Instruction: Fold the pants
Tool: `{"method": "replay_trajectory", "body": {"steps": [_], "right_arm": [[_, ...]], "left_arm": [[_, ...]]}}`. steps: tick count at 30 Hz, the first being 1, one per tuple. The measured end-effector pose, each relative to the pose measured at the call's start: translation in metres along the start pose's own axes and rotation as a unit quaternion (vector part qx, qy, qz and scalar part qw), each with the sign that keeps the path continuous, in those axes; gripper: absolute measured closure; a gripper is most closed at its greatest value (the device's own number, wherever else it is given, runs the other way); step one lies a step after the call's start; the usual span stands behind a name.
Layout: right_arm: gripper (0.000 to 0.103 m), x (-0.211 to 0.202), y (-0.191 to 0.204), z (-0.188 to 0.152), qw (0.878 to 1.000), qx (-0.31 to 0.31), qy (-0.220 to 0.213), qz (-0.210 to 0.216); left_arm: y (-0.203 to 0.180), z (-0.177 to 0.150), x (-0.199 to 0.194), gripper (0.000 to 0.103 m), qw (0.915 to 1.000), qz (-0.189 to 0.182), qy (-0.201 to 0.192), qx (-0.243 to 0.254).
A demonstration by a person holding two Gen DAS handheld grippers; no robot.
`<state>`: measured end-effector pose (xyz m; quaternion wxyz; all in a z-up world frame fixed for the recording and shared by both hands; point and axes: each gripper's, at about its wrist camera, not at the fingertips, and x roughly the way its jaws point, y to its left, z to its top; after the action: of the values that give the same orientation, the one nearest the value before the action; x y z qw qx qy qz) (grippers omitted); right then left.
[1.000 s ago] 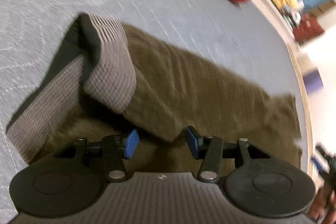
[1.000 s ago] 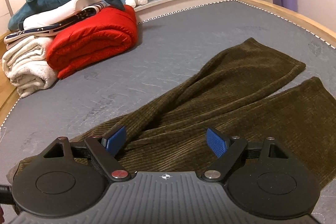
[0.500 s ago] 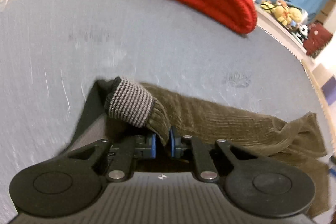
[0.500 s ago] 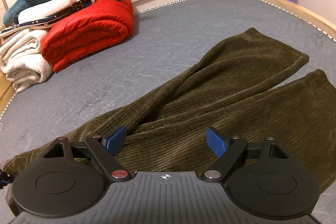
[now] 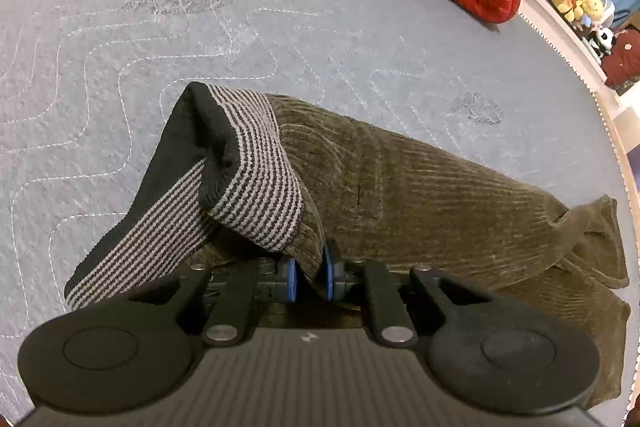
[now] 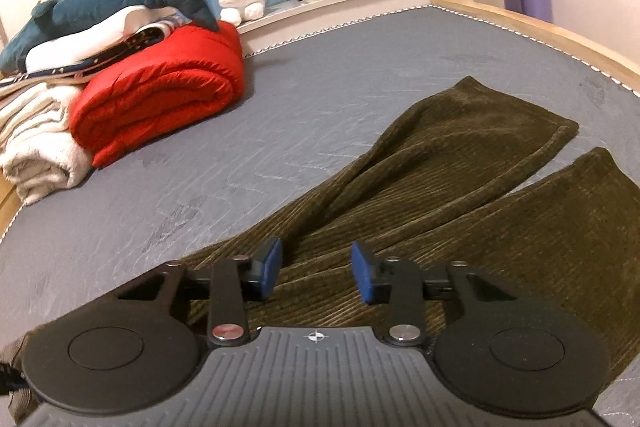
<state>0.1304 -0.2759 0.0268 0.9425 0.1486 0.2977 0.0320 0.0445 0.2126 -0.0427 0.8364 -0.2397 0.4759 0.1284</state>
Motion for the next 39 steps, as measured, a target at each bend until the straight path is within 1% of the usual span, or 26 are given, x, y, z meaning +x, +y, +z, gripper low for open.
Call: {"method": "replay_trajectory", "body": {"steps": [5,13,17,23,32,34,38,39], "right_arm": [[0.063,0.001,-0.006,0.005,1.000,0.019,-0.005,-0.003],[0.063,0.001,-0.007,0.007,1.000,0.023,-0.011,-0.005],[0.063,-0.007,-0.008,0.010,0.999,0.026,-0.027,0.001],[0.062,-0.014,-0.010,0.012,0.999,0.028,-0.041,0.000],[0.062,-0.014,-0.011,0.018,0.998,0.042,-0.048,-0.010],[0.063,-0.014,-0.014,0.023,0.997,0.057,-0.048,-0.014],[0.062,-0.003,-0.035,0.044,0.991,0.123,-0.034,-0.028],[0.060,0.002,-0.039,0.050,0.990,0.132,-0.032,-0.032]], "left_arm": [[-0.001,0.001,0.004,0.088,1.0000,0.001,0.004,-0.004],[0.002,0.003,0.004,0.086,0.9999,0.006,0.010,-0.003],[0.002,0.004,0.005,0.086,0.9999,0.008,0.011,-0.007],[-0.001,0.003,0.006,0.087,0.9999,0.012,0.008,0.004],[0.002,0.005,0.001,0.088,1.0000,0.003,0.006,-0.004],[0.003,0.005,0.000,0.088,1.0000,0.002,0.006,-0.007],[0.003,0.005,-0.001,0.088,0.9999,0.003,0.005,-0.010],[0.002,0.005,-0.001,0.088,0.9999,0.003,0.005,-0.011]]}}
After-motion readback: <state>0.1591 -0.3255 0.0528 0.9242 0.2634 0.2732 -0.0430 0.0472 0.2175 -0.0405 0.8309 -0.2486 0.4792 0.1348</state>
